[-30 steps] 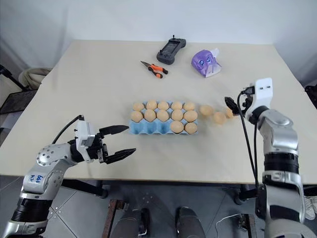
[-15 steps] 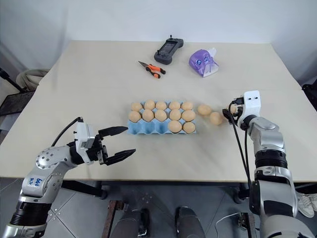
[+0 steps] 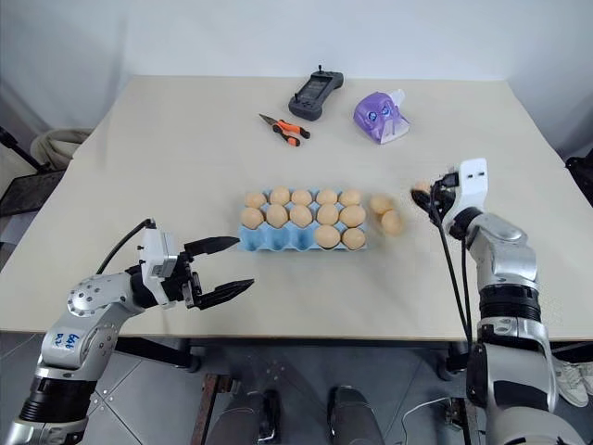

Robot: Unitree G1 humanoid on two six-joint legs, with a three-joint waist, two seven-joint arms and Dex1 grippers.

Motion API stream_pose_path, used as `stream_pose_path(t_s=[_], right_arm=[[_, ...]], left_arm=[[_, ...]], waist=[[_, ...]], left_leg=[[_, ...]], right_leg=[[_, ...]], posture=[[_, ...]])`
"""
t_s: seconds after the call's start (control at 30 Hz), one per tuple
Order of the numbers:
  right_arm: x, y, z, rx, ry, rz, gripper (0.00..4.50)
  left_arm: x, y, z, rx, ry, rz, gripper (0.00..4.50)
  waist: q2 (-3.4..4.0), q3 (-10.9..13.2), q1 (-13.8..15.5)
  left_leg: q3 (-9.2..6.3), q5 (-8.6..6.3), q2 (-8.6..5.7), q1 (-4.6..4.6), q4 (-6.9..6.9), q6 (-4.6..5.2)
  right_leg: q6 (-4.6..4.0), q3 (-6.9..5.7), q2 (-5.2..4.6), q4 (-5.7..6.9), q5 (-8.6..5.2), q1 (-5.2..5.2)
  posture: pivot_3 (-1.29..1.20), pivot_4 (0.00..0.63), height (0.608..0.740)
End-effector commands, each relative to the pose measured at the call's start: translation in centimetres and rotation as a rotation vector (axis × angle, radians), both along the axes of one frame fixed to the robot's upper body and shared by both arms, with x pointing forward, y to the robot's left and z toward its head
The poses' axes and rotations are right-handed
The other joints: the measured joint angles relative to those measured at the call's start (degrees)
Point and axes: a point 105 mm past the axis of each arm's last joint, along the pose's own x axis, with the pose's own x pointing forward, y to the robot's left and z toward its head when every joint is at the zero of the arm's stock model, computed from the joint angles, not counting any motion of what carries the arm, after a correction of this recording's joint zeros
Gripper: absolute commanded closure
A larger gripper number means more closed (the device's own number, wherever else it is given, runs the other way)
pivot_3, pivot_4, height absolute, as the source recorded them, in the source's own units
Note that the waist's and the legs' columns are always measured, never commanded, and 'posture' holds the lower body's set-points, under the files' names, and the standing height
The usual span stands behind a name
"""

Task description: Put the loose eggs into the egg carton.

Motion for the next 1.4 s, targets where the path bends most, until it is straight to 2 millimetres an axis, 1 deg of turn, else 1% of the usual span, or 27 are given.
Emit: stream_pose_path(t_s=[0.03, 0.1, 0.13, 0.17, 0.3, 0.33, 0.4, 0.5, 0.6, 0.67, 0.73, 0.8, 0.87, 0.93, 1.0, 1.07, 1.1, 1.13, 1.23, 1.3, 1.33, 1.37, 1.4], right_arm=[[-3.0, 6.3, 2.0, -0.015, -0.034, 0.29, 2.92], [-4.3, 9.3, 1.3, -0.037, 0.001, 0.378, 2.92], [-4.8, 10.3, 1.0, -0.049, 0.013, 0.402, 2.92], [-5.0, 11.0, 0.6, -0.057, 0.026, 0.414, 2.92], [-5.6, 14.3, -2.1, -0.145, 0.089, 0.447, 2.92], [-5.6, 15.0, -2.7, -0.155, 0.104, 0.452, 2.92], [-5.7, 15.8, -3.4, -0.163, 0.108, 0.455, 2.92], [-5.3, 16.4, -3.9, -0.173, 0.111, 0.445, 2.92], [-5.2, 17.0, -3.7, -0.149, 0.109, 0.442, 2.08], [-5.2, 17.3, -3.4, -0.137, 0.1, 0.448, 1.4], [-5.3, 17.2, -3.2, -0.131, 0.091, 0.448, 0.63], [-5.6, 15.8, -2.3, -0.115, 0.054, 0.436, 0.02], [-5.8, 14.1, -1.5, -0.108, 0.012, 0.415, 0.02], [-6.2, 12.5, -1.4, -0.101, -0.002, 0.394, 0.02], [-7.0, 8.9, -1.4, -0.106, -0.039, 0.32, 0.02], [-7.7, 5.8, -1.5, -0.112, -0.07, 0.235, 0.02], [-8.1, 4.4, -1.8, -0.115, -0.076, 0.19, 0.02], [-8.3, 3.5, -2.0, -0.117, -0.08, 0.163, 0.02], [-9.7, -1.8, -3.3, -0.176, -0.106, -0.045, 0.02], [-10.8, -4.9, -4.1, -0.178, -0.112, -0.179, 0.02], [-11.4, -6.1, -4.7, -0.183, -0.112, -0.224, 0.02], [-12.0, -6.8, -5.1, -0.19, -0.11, -0.25, 0.02], [-12.7, -7.8, -6.0, -0.195, -0.094, -0.277, 0.02]], left_arm=[[-0.5, 0.1, 1.2, -0.009, -0.049, -0.011, 0.0], [-0.5, 0.2, 1.1, -0.01, -0.043, -0.012, 0.0], [-0.5, 0.3, 1.1, -0.01, -0.04, -0.012, 0.0], [-0.5, 0.3, 1.0, -0.01, -0.039, -0.011, 0.0], [-0.5, 1.1, 0.6, -0.009, -0.026, 0.003, 0.0], [-0.5, 1.3, 0.5, -0.005, -0.025, 0.009, 0.0], [-0.5, 1.6, 0.3, -0.003, -0.022, 0.021, 0.0], [-0.5, 1.8, 0.3, -0.004, -0.019, 0.028, 0.0], [-0.5, 1.7, 0.3, -0.003, -0.019, 0.029, 0.0], [-0.6, 1.7, 0.3, -0.002, -0.019, 0.029, 0.0], [-0.6, 1.6, 0.3, -0.002, -0.02, 0.029, 0.0], [-0.5, 1.5, 0.4, 0.0, -0.025, 0.026, 0.0], [-0.4, 1.3, 0.6, 0.001, -0.03, 0.02, 0.0], [-0.3, 1.1, 0.6, 0.004, -0.034, 0.015, 0.0], [-0.3, 0.4, 0.5, 0.012, -0.035, -0.013, 0.0], [-0.3, -0.1, 0.4, 0.015, -0.031, -0.036, 0.0], [-0.3, -0.2, 0.3, 0.018, -0.029, -0.047, 0.0], [-0.3, -0.3, 0.2, 0.02, -0.028, -0.053, 0.0], [0.3, -0.8, 0.2, 0.021, -0.027, -0.073, 0.0], [0.7, -1.0, 0.3, 0.021, -0.032, -0.082, 0.0], [0.8, -1.1, 0.4, 0.019, -0.034, -0.085, 0.0], [1.0, -1.1, 0.5, 0.019, -0.035, -0.086, 0.0], [1.0, -1.1, 0.5, 0.02, -0.036, -0.093, 0.0]], waist=[[0.0, 0.0, 0.0], [-0.01, 0.0, 0.0], [-0.01, 0.0, 0.0], [0.0, 0.0, 0.1], [-0.01, 0.0, 0.2], [-0.01, 0.0, 0.1], [-0.01, 0.0, 0.1], [0.0, 0.0, 0.2], [-0.01, 0.0, 0.2], [-0.01, 0.0, 0.1], [-0.01, 0.0, 0.1], [-0.01, 0.0, 0.2], [-0.01, 0.0, 0.4], [-0.01, 0.0, 0.4], [-0.02, 0.0, 0.5], [-0.01, 0.0, 0.8], [-0.01, 0.0, 0.6], [-0.01, 0.0, 0.5], [-0.01, 0.0, 0.5], [-0.01, 0.0, 0.5], [-0.01, 0.0, 0.5], [-0.01, 0.0, 0.5], [-0.01, 0.0, 0.4]], left_leg=[[-0.02, -0.01, 0.03, 0.0, 0.0, -0.01], [-0.06, -0.01, 0.03, 0.01, -0.01, -0.01], [-0.06, -0.01, 0.03, 0.01, -0.01, -0.02], [-0.06, -0.01, 0.02, 0.01, -0.01, -0.02], [-0.06, -0.15, -0.03, -0.01, -0.01, -0.25], [-0.07, -0.16, -0.03, -0.02, -0.01, -0.27], [-0.08, -0.17, -0.03, -0.02, -0.1, -0.28], [-0.09, -0.17, -0.03, -0.06, -0.17, -0.29], [-0.09, -0.18, -0.04, -0.08, -0.18, -0.27], [-0.09, -0.18, -0.04, -0.08, -0.17, -0.27], [-0.1, -0.18, -0.03, -0.07, -0.17, -0.28], [-0.1, -0.19, -0.03, -0.07, -0.17, -0.28], [-0.11, -0.19, -0.04, -0.09, -0.17, -0.28], [-0.12, -0.21, -0.06, -0.15, -0.17, -0.22], [-0.12, -0.24, -0.06, -0.18, -0.18, -0.17], [-0.15, -0.2, -0.05, -0.19, -0.21, -0.03], [-0.15, -0.19, -0.05, -0.19, -0.23, 0.03], [-0.12, -0.21, -0.04, -0.18, -0.23, 0.07], [-0.06, -0.22, -0.03, -0.14, -0.22, 0.09], [-0.08, -0.22, -0.02, -0.09, -0.21, 0.09], [-0.06, -0.21, -0.03, -0.07, -0.19, 0.1], [-0.06, -0.2, -0.03, -0.05, -0.16, 0.1], [-0.04, -0.18, -0.03, -0.04, -0.15, 0.12]], right_leg=[[0.0, -0.01, 0.01, 0.01, 0.0, 0.0], [-0.01, -0.03, 0.0, 0.01, 0.0, 0.01], [-0.01, -0.03, -0.01, 0.01, 0.0, 0.01], [-0.01, -0.03, -0.03, 0.02, 0.0, 0.01], [-0.01, -0.02, -0.13, -0.04, 0.0, 0.0], [-0.02, -0.03, -0.13, -0.09, 0.0, -0.01], [-0.02, -0.05, -0.13, -0.18, 0.0, -0.02], [-0.03, -0.07, -0.13, -0.26, -0.01, -0.04], [-0.03, -0.09, -0.14, -0.31, 0.0, -0.04], [-0.03, -0.09, -0.13, -0.3, 0.0, -0.04], [-0.03, -0.1, -0.13, -0.29, 0.0, -0.04], [-0.03, -0.1, -0.13, -0.29, -0.01, -0.04], [-0.03, -0.12, -0.14, -0.31, -0.01, -0.04], [-0.02, -0.14, -0.17, -0.39, 0.0, -0.04], [-0.01, -0.16, -0.16, -0.48, 0.01, -0.03], [0.0, -0.24, -0.15, -0.61, 0.0, 0.04], [0.0, -0.25, -0.14, -0.68, 0.01, 0.08], [0.03, -0.23, -0.13, -0.73, 0.02, 0.1], [0.08, -0.19, -0.06, -0.73, 0.04, 0.14], [0.09, -0.22, -0.02, -0.71, 0.04, 0.18], [0.09, -0.2, -0.02, -0.67, 0.04, 0.19], [0.11, -0.2, -0.02, -0.66, 0.05, 0.22], [0.16, -0.18, -0.01, -0.66, 0.07, 0.23]], posture=[[0.0, 0.15, 0.74], [0.0, 0.15, 0.74], [0.0, 0.15, 0.74], [0.0, 0.15, 0.74], [0.0, 0.15, 0.74], [0.0, 0.15, 0.74], [0.0, 0.15, 0.74], [0.0, 0.15, 0.74], [0.0, 0.15, 0.74], [0.0, 0.15, 0.74], [0.0, 0.15, 0.74], [0.0, 0.15, 0.74], [0.0, 0.15, 0.74], [0.0, 0.15, 0.74], [0.0, 0.15, 0.74], [0.0, 0.15, 0.74], [0.0, 0.15, 0.74], [0.0, 0.15, 0.74], [0.0, 0.15, 0.74], [0.0, 0.15, 0.74], [0.0, 0.15, 0.74], [0.0, 0.15, 0.74], [0.0, 0.15, 0.74]])
